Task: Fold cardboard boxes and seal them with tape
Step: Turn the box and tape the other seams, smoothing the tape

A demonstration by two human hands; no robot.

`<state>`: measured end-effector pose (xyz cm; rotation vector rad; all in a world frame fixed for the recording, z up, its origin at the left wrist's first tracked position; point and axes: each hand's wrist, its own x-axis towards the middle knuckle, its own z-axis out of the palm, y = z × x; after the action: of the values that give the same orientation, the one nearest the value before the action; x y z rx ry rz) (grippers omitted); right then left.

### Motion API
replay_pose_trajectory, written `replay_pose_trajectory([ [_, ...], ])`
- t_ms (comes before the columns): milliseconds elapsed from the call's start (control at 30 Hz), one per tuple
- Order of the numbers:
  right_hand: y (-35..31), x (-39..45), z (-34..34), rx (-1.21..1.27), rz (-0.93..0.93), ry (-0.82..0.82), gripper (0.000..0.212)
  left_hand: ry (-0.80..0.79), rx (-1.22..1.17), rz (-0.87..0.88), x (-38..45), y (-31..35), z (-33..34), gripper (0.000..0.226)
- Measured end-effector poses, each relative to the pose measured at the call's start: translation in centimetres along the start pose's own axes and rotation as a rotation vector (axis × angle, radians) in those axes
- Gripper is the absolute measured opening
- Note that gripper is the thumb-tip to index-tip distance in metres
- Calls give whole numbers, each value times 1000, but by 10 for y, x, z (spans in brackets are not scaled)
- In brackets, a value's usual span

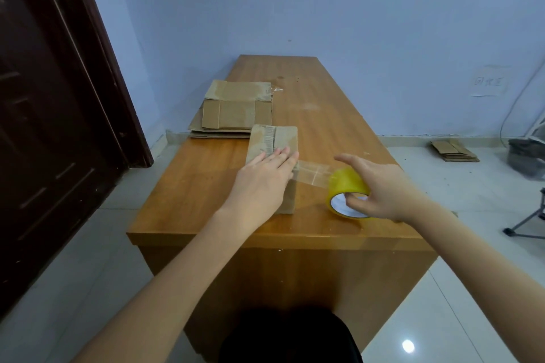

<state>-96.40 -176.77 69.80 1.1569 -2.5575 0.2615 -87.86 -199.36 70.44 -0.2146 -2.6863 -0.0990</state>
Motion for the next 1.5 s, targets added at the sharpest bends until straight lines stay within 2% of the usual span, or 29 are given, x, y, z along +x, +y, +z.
replay_pose_trajectory([
  [133,-6,3,-9,-109,30,-144,83,-25,-15,-17,3,1,0,47],
  [233,-26,6,-24,-136,113,-136,90,-26,-13,-32,3,3,0,47],
  [367,-71,14,-34,225,144,-45,63,-16,-27,-51,2,5,-1,48],
  [467,-96,22,-18,427,193,-126,59,-43,-8,-40,2,5,-3,51],
  [700,-97,23,12,-19,343,-197,67,-49,1,-45,1,2,-3,48],
  [800,-106,21,15,-98,372,-195,81,-49,16,-51,1,2,-2,47],
  [900,-114,20,21,-140,404,-185,75,-56,10,-50,2,3,-3,47],
  [1133,-125,31,20,-170,394,-249,81,-53,-2,-50,3,3,-4,47],
  [1367,-126,36,21,-180,348,-169,54,-58,-14,-57,4,1,-5,47],
  [1500,-112,37,3,-75,330,-239,56,-55,-12,-49,4,0,-4,46],
])
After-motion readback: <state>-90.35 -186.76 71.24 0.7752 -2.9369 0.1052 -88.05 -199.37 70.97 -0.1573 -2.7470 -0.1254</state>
